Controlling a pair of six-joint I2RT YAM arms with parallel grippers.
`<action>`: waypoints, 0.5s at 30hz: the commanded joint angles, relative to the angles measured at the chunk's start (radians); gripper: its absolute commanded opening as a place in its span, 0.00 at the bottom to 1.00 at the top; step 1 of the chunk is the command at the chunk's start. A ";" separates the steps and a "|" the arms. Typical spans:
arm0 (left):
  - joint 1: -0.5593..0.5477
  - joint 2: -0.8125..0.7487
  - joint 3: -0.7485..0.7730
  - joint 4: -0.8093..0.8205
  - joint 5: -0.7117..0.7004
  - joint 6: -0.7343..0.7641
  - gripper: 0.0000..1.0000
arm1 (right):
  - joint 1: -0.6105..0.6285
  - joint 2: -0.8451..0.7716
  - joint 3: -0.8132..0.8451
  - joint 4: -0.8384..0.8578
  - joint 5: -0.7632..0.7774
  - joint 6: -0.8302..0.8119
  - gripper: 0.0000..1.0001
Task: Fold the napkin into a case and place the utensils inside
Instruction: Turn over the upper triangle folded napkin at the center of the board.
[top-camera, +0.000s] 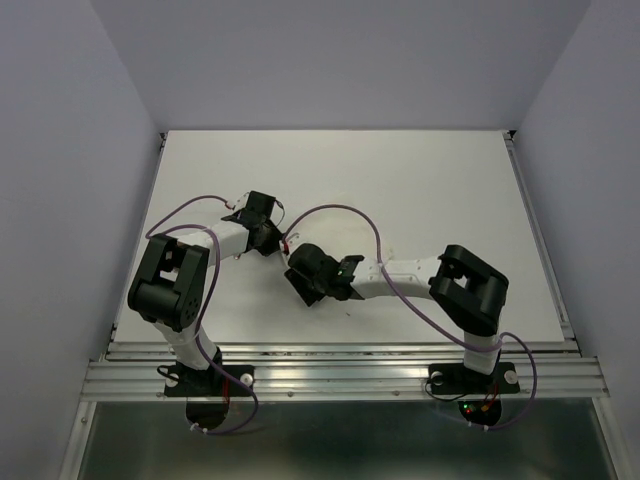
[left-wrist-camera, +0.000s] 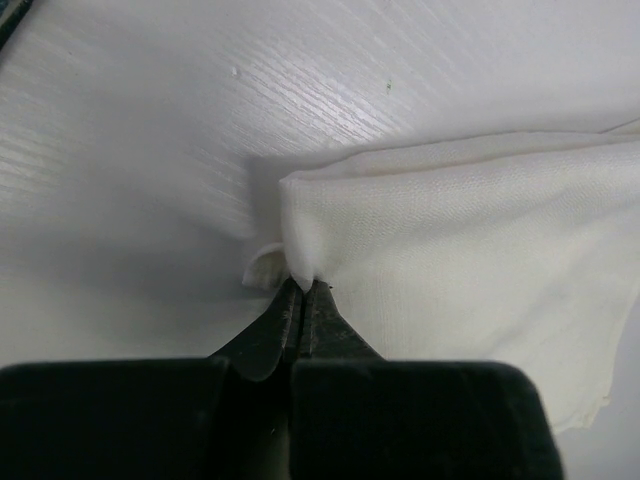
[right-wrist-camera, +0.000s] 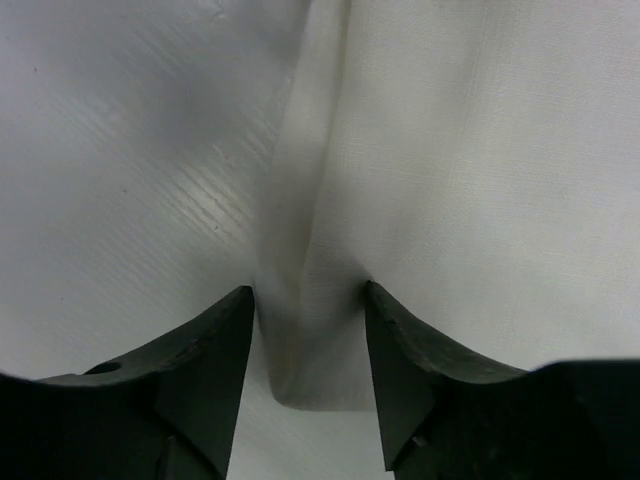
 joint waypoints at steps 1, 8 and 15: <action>-0.001 -0.019 0.003 -0.017 -0.004 0.021 0.00 | 0.020 0.000 0.047 0.024 0.081 0.011 0.47; 0.000 -0.027 0.003 -0.017 -0.003 0.024 0.00 | 0.020 0.017 0.061 -0.001 0.191 0.020 0.14; 0.000 -0.031 0.002 -0.011 0.005 0.031 0.00 | 0.020 0.012 0.059 -0.022 0.198 0.006 0.45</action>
